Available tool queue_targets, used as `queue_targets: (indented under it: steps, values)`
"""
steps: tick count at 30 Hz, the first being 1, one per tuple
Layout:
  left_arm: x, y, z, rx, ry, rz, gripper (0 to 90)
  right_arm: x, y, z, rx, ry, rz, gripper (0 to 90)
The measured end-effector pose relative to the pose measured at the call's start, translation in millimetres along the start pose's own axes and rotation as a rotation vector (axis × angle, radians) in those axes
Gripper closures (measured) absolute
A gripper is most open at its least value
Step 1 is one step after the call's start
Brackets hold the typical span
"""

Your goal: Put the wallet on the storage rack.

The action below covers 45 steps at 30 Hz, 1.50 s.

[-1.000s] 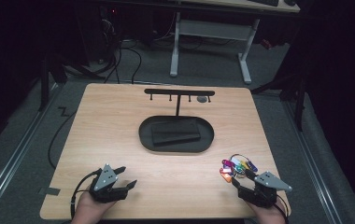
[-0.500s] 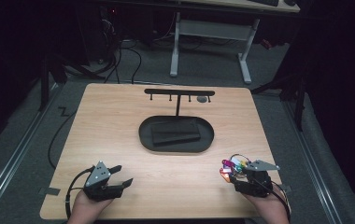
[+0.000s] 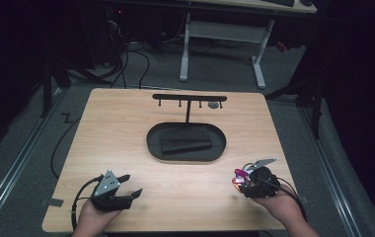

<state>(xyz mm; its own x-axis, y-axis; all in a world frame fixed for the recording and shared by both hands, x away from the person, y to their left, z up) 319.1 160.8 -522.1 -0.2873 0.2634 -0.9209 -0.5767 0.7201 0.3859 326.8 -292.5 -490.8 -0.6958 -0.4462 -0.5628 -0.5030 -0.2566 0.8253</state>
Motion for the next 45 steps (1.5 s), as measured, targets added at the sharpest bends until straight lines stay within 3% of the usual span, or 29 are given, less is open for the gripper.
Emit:
queue_targets:
  steps: [3,8,13,19,25,32,36,40,41,44,45]
  values:
    - [-0.3,-0.4,1.6,0.016,0.02,-0.003,31.5,-8.6,-1.9,-7.1,-0.016,0.016,0.043,44.5]
    - [0.7,-1.0,0.7,0.01,0.003,0.015,30.1,-22.3,-6.2,-13.9,0.001,0.052,0.114,48.2]
    - [2.1,-1.6,-0.4,0.009,-0.012,0.02,30.1,-31.9,-13.2,-24.5,-0.016,0.026,0.182,56.0]
    - [2.0,-2.0,0.2,0.014,-0.016,0.017,30.2,-42.0,-24.1,-29.6,-0.038,0.023,0.262,59.1]
    - [1.2,-4.2,-4.2,0.024,-0.055,0.024,30.6,-47.0,-40.2,-31.0,-0.036,0.023,0.327,64.3]
    - [0.4,-4.1,-5.9,0.029,-0.075,0.024,31.6,-51.7,-47.7,-33.6,-0.017,0.001,0.355,77.2]
    - [0.4,-4.3,-5.6,0.028,-0.074,0.022,31.7,-52.6,-46.2,-30.8,-0.017,0.021,0.37,86.6]
    - [0.6,-4.6,-5.4,0.028,-0.075,0.025,31.7,-56.0,-38.1,-27.1,-0.017,0.025,0.369,87.2]
    - [0.5,-4.5,-5.4,0.029,-0.075,0.025,31.7,-57.3,-36.3,-28.2,-0.025,0.068,0.355,87.2]
    - [0.4,-4.2,-5.7,0.029,-0.077,0.026,31.8,-61.3,-26.5,-23.4,-0.031,0.085,0.365,87.4]
    - [0.4,-4.2,-5.8,0.03,-0.077,0.027,31.8,-62.8,-22.2,-20.0,-0.023,0.065,0.369,87.4]
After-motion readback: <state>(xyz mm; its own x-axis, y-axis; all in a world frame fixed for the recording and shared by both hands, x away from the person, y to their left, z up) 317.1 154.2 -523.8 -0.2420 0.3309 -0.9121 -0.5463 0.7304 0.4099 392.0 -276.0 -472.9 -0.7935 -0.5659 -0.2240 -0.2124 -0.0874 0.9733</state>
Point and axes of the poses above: each handheld gripper's, and its own axes: y roughly backward along the jaws, x roughly out of its underside, z roughly to its left, the point moved 2 cm from there along -y, roughly forward along the jaws, and after that the axes turned 9 degrees about -z, right-handed, at the moved point
